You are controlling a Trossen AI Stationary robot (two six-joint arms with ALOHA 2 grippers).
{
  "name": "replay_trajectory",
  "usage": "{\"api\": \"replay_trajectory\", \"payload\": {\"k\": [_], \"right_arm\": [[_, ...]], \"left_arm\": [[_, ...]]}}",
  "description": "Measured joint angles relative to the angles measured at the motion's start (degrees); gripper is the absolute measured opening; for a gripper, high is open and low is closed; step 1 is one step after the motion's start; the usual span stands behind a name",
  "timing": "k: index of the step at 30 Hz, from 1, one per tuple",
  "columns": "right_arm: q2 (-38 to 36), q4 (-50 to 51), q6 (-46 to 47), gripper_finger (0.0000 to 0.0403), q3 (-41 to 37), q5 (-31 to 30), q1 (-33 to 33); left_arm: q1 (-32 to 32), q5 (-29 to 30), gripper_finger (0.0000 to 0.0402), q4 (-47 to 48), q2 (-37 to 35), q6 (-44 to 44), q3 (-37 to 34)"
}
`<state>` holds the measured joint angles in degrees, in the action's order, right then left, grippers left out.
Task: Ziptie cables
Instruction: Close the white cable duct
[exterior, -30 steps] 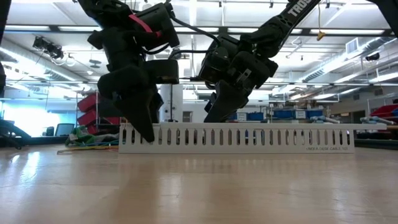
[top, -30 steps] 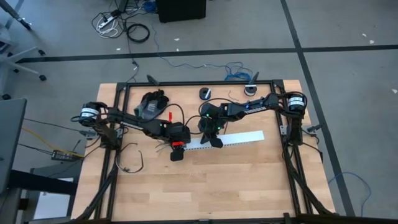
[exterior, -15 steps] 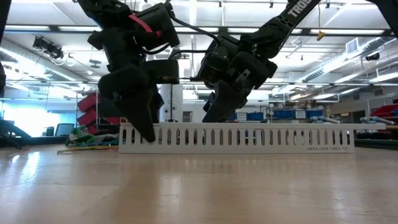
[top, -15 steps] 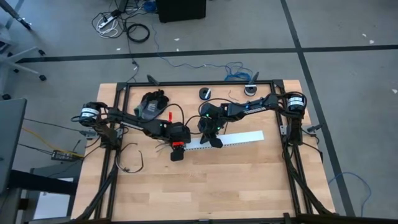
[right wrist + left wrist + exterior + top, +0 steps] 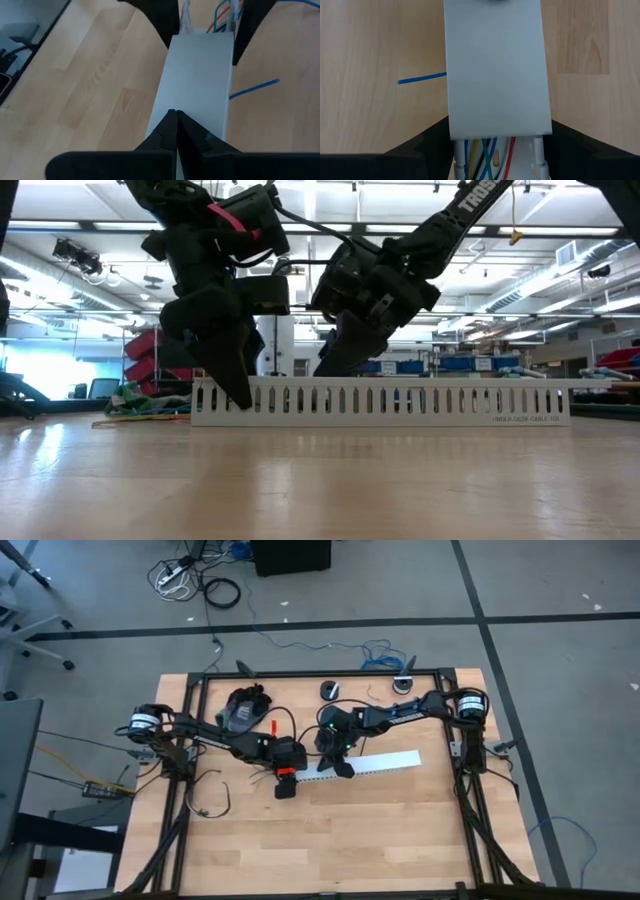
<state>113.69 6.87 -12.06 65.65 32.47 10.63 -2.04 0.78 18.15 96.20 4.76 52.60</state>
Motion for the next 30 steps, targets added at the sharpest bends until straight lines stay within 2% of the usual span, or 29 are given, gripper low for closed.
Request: {"api": "replay_trajectory", "payload": {"k": [6, 14, 30], "right_arm": [[2.4, -0.8, 0.1, 0.0000, 1.3, 2.5, -0.1], [1.1, -0.8, 0.0, 0.0000, 1.0, 0.8, 0.0], [1.2, -1.6, 0.4, 0.0000, 1.1, -1.3, -0.7]], "left_arm": [[0.0, 0.1, 0.0245, 0.2, 0.0, 0.0, 0.0], [0.1, -0.3, 0.0263, -0.7, 0.0, -0.7, 0.4], [0.0, 2.1, 0.0264, 0.0, -0.3, -0.6, 1.7]]}}
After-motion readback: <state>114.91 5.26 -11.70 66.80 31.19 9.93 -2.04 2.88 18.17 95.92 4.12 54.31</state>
